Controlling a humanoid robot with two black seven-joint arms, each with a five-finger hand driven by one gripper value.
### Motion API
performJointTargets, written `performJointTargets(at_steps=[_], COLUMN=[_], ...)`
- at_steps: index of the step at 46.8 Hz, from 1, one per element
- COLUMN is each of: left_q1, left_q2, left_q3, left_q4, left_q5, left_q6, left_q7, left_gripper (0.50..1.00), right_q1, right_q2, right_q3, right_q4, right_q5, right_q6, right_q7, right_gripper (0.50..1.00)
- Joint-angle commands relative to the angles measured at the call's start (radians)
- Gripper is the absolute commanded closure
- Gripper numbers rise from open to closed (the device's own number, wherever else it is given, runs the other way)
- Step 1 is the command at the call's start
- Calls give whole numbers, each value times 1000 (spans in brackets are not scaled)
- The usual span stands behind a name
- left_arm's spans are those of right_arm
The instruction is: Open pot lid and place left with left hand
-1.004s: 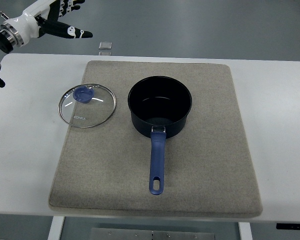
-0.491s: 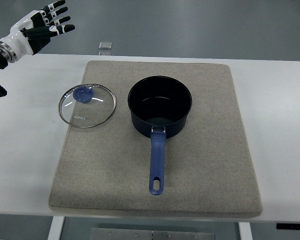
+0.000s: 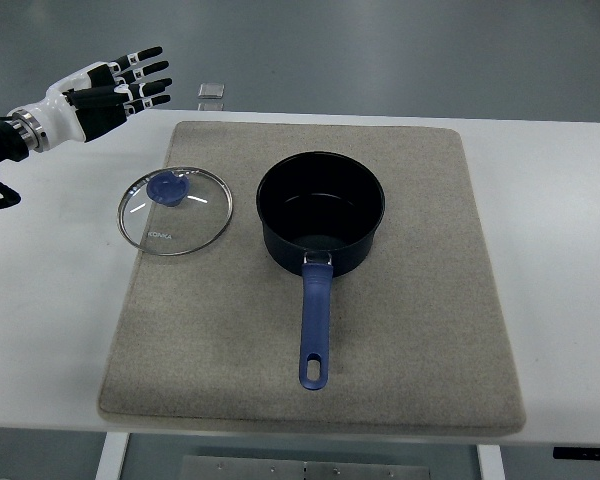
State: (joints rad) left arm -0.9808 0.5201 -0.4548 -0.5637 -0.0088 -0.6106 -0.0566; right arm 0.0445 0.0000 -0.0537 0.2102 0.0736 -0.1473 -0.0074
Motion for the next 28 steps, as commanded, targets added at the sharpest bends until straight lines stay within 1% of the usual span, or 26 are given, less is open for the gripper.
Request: performJointTargets(at_steps=[1, 13, 28], left_q1=[13, 13, 42], left_q2=[-11, -12, -12], left_q3=[-38, -47, -44], left_q4=[1, 1, 1], left_q5=[-46, -122, -122], left_q6=[0, 0, 0], left_q7=[38, 47, 46], left_gripper=[508, 508, 508], right_q1=[0, 0, 0], right_q2=[0, 0, 0], right_q3=[0, 0, 0], right_q4=[0, 0, 0], right_q5=[0, 0, 0], right_q6=[0, 0, 0], right_q7=[0, 0, 0], right_gripper=[585, 585, 585])
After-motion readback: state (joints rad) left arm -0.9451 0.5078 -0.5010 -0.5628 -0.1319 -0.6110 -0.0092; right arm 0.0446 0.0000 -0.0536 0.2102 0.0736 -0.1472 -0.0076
